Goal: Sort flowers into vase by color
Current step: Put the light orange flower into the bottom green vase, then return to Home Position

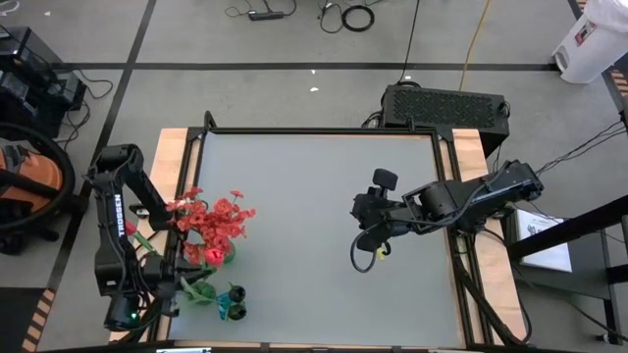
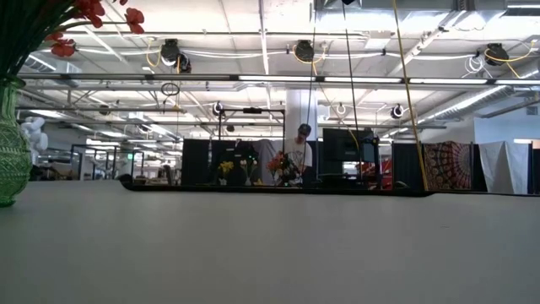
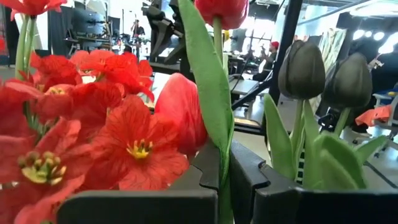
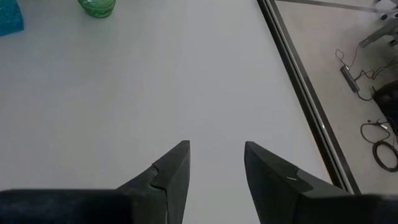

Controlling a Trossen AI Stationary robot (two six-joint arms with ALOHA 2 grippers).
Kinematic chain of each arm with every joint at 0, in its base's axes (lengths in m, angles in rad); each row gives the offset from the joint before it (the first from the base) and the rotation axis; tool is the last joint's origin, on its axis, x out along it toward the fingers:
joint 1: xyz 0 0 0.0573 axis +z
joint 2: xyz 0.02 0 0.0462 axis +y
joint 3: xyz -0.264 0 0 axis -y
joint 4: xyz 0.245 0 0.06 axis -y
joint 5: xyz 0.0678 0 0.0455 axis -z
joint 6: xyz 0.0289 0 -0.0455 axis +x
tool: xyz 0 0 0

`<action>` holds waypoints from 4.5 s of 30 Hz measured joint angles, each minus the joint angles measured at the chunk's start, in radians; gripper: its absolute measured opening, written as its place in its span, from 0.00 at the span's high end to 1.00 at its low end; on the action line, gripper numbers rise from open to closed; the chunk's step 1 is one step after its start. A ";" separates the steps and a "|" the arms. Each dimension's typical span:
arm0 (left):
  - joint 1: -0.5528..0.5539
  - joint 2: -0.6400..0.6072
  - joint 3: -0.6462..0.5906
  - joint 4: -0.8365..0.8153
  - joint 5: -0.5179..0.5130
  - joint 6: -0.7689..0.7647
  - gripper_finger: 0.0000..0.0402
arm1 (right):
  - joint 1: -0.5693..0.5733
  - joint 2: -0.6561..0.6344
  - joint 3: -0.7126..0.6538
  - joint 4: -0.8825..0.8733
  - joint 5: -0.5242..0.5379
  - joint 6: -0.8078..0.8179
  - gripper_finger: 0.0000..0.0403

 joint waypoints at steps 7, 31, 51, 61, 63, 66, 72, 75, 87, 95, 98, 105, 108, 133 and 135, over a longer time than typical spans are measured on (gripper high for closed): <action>0.004 0.004 0.002 0.018 0.000 -0.001 0.98 | 0.000 0.000 0.000 0.000 0.000 0.000 0.64; 0.035 0.005 0.004 0.074 0.000 0.080 0.96 | 0.000 0.000 0.000 0.001 0.000 0.001 0.64; 0.048 0.047 0.004 0.104 -0.001 0.076 0.96 | 0.000 -0.001 0.000 0.000 -0.001 0.001 0.64; 0.040 0.047 0.004 0.126 0.092 0.076 0.94 | 0.000 -0.001 0.000 0.000 -0.001 0.001 0.64; 0.040 0.047 0.004 0.127 0.129 0.076 0.93 | 0.000 -0.001 0.000 0.000 -0.001 0.001 0.64; 0.040 0.047 0.004 0.128 0.161 0.076 0.92 | 0.000 -0.001 0.000 0.000 -0.001 0.000 0.64; 0.040 0.047 0.004 0.131 0.211 0.076 0.92 | 0.000 -0.001 0.000 0.000 -0.001 -0.003 0.64; 0.040 0.046 0.004 0.131 0.241 0.075 0.92 | 0.000 -0.001 0.000 0.000 -0.001 -0.003 0.64; 0.038 0.027 0.016 0.179 0.353 0.076 0.73 | 0.000 -0.001 0.000 0.000 -0.001 -0.002 0.64; 0.038 0.025 0.049 0.175 0.603 0.074 0.50 | 0.000 -0.001 0.000 0.000 -0.004 0.022 0.64; 0.038 0.025 0.054 0.181 0.666 0.073 0.49 | 0.000 -0.001 0.000 0.001 -0.004 0.027 0.64; 0.038 -0.009 0.054 0.122 0.701 -0.014 0.48 | 0.000 -0.001 0.000 0.003 -0.005 0.035 0.64; 0.038 -0.024 0.054 0.064 0.676 -0.057 0.48 | 0.000 -0.001 0.000 0.004 -0.005 0.035 0.64; -0.062 -0.218 0.054 -0.085 0.695 -0.081 0.48 | 0.003 -0.001 0.000 0.005 -0.010 0.027 0.64; -0.065 -0.231 0.054 -0.115 0.690 -0.084 0.48 | 0.003 -0.001 0.000 0.006 -0.010 0.027 0.64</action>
